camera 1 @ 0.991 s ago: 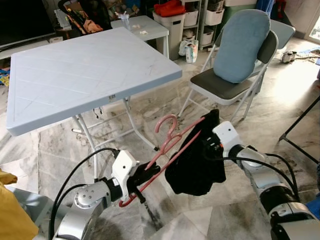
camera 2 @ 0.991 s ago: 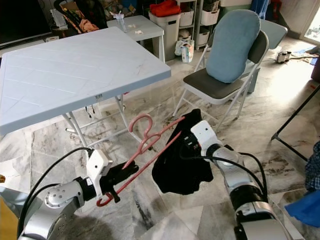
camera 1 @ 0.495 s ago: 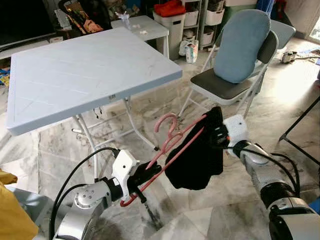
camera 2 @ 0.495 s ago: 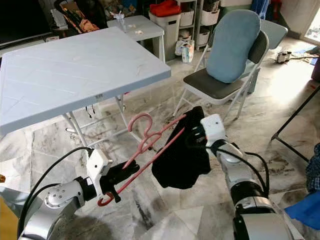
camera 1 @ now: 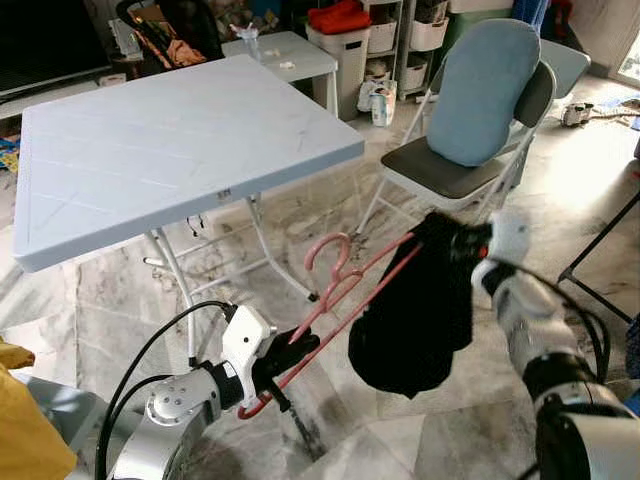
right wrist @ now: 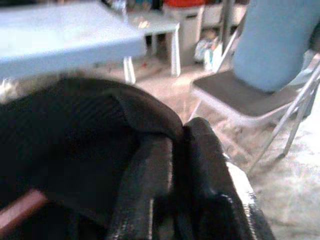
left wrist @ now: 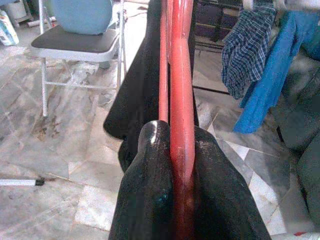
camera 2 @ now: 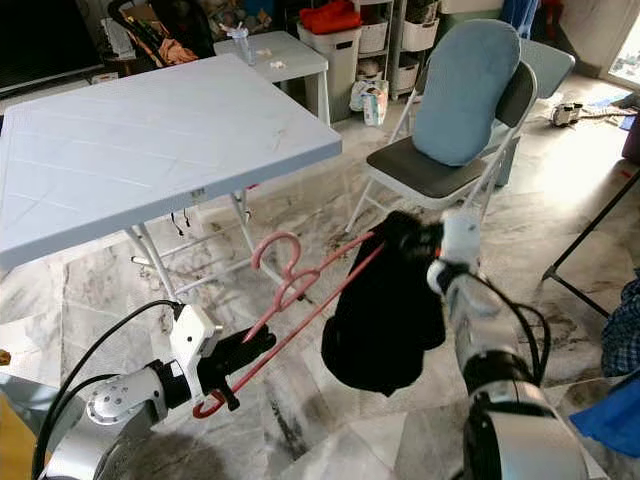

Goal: Hang hanger

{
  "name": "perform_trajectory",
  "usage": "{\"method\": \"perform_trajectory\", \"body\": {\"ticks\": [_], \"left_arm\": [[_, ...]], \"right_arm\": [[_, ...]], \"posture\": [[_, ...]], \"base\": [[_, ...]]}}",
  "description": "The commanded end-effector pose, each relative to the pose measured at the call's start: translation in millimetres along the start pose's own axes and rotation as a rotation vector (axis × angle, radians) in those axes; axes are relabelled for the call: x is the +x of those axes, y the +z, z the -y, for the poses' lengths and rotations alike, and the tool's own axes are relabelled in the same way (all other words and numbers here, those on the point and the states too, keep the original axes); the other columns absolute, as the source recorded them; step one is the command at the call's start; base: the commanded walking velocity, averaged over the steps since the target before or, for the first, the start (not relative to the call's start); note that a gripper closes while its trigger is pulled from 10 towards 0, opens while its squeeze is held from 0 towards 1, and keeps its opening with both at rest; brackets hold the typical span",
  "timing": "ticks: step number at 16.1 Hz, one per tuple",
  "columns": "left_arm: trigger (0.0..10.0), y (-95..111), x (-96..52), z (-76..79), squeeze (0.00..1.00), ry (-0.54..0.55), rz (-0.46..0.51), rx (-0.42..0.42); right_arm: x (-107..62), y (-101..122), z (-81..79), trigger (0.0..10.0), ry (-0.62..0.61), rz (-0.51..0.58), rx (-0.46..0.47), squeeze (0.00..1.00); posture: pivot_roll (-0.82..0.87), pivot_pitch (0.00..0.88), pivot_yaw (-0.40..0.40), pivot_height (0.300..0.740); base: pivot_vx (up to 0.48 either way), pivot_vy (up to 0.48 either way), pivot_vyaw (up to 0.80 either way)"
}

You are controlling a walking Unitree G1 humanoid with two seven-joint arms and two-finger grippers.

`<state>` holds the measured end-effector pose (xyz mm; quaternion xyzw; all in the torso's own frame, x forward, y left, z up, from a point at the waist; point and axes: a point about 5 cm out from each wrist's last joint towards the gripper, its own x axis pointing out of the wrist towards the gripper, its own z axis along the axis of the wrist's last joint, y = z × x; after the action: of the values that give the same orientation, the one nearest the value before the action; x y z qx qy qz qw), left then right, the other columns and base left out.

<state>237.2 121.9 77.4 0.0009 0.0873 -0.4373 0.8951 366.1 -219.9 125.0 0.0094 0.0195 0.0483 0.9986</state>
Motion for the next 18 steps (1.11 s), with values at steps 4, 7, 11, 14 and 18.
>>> {"method": "perform_trajectory", "body": {"ticks": [4,7,11,14,18], "left_arm": [[0.0,-1,-12.3,4.6,0.00,-0.007,-0.016,0.016],[0.0,5,-21.3,17.9,0.00,-0.041,0.001,-0.035],[0.0,20,-32.3,10.8,0.00,0.061,0.134,-0.202],[2.4,29,-43.5,-14.7,0.00,0.342,0.238,-0.243],[10.0,13,-51.1,-35.0,0.00,0.731,0.185,-0.175]], "right_arm": [[16.9,63,-6.2,0.0,-0.050,0.231,-0.136,0.00],[25.2,77,-4.5,0.0,-0.117,0.227,-0.223,0.00],[18.4,66,34.4,0.0,-0.407,0.100,-0.158,0.00],[10.7,42,36.6,0.0,-0.354,0.045,-0.159,0.00],[1.0,10,17.8,0.0,-0.170,0.019,-0.185,0.00]], "posture": [[-0.08,0.000,-0.005,0.740],[-0.05,0.000,-0.047,0.740],[-0.02,0.000,-0.051,0.740],[0.00,0.000,-0.058,0.740],[0.03,0.000,-0.082,0.740]], "base": [[0.000,0.000,0.00],[0.000,0.000,0.00],[0.000,0.000,0.00],[0.000,0.000,0.00],[0.000,0.000,0.00]]}}
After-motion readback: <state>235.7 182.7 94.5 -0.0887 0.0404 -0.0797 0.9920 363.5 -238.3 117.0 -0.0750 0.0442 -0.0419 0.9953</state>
